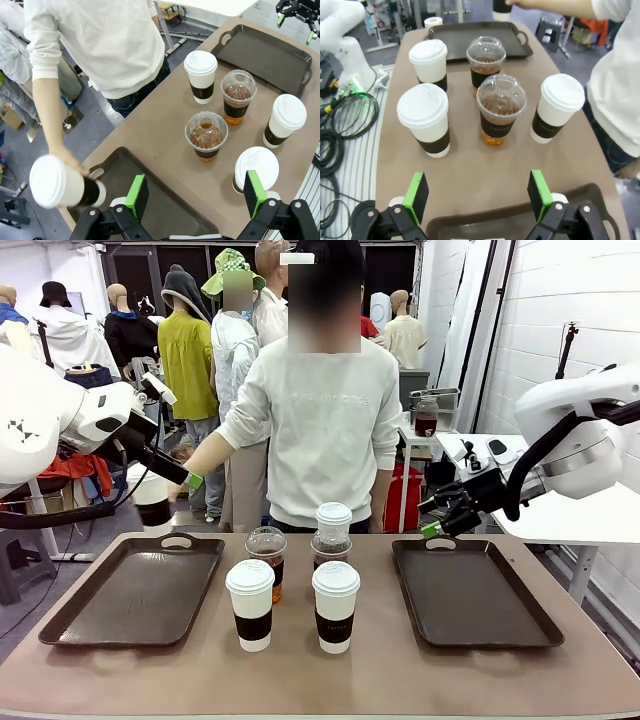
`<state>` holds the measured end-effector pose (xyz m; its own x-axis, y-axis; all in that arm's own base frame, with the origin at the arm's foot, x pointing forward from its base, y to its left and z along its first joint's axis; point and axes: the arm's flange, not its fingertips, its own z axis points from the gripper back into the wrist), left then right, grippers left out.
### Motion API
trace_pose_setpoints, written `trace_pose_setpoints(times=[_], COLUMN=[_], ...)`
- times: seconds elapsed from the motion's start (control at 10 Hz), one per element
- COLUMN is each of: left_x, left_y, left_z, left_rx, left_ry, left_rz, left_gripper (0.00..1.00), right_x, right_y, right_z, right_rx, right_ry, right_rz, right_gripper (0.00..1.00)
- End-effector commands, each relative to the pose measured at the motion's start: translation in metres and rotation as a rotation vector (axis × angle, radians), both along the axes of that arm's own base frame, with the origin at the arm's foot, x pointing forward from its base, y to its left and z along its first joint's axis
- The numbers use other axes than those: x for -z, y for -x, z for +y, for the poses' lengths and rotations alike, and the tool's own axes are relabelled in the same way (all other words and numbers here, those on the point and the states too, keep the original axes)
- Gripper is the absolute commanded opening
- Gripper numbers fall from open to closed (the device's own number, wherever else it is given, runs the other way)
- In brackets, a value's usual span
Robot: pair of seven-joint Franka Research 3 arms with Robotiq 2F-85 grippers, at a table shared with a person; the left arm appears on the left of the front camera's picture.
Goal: Distribute the coffee onto the tray.
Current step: Pick up one iced Americano and place it on the right Handle tray.
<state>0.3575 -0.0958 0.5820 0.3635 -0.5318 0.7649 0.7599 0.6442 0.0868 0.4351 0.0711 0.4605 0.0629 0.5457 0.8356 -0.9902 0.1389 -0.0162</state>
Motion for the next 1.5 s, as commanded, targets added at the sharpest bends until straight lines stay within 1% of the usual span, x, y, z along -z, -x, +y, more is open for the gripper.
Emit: trace_pose_setpoints(times=[0.0,0.1,0.2,0.4,0.5,0.6,0.8,1.1,1.2,1.4], left_x=[0.0,0.0,0.0,0.0,0.0,0.0,0.0,0.0,0.0,0.0], left_y=[-0.001,-0.001,-0.001,-0.001,-0.001,-0.001,-0.001,-0.001,-0.001,-0.001], left_z=[0.001,0.001,0.001,0.001,0.001,0.001,0.001,0.001,0.001,0.001], left_rx=[0.01,0.01,0.01,0.01,0.01,0.01,0.01,0.01,0.01,0.01], left_ry=[0.012,0.012,0.012,0.012,0.012,0.012,0.012,0.012,0.012,0.012], left_rz=[0.002,0.002,0.002,0.002,0.002,0.002,0.002,0.002,0.002,0.002], left_gripper=[1.0,1.0,1.0,1.0,1.0,1.0,1.0,1.0,1.0,1.0], right_x=[-0.01,-0.023,-0.001,-0.001,-0.007,0.004,0.04,0.08,0.094,0.121], right_y=[-0.002,0.002,-0.001,-0.001,0.0,-0.008,-0.019,-0.027,-0.029,-0.035], right_z=[0.003,-0.001,0.0,0.0,-0.001,0.001,0.002,0.007,0.012,0.022], right_rx=[0.035,0.089,0.007,0.007,0.029,0.016,0.0,-0.047,-0.087,-0.109], right_ry=[0.013,0.089,0.013,0.013,0.038,-0.01,-0.08,-0.164,-0.208,-0.255], right_rz=[-0.007,0.03,0.0,0.0,0.004,-0.05,-0.066,-0.053,-0.061,-0.047], right_gripper=[1.0,1.0,1.0,1.0,1.0,1.0,1.0,1.0,1.0,1.0])
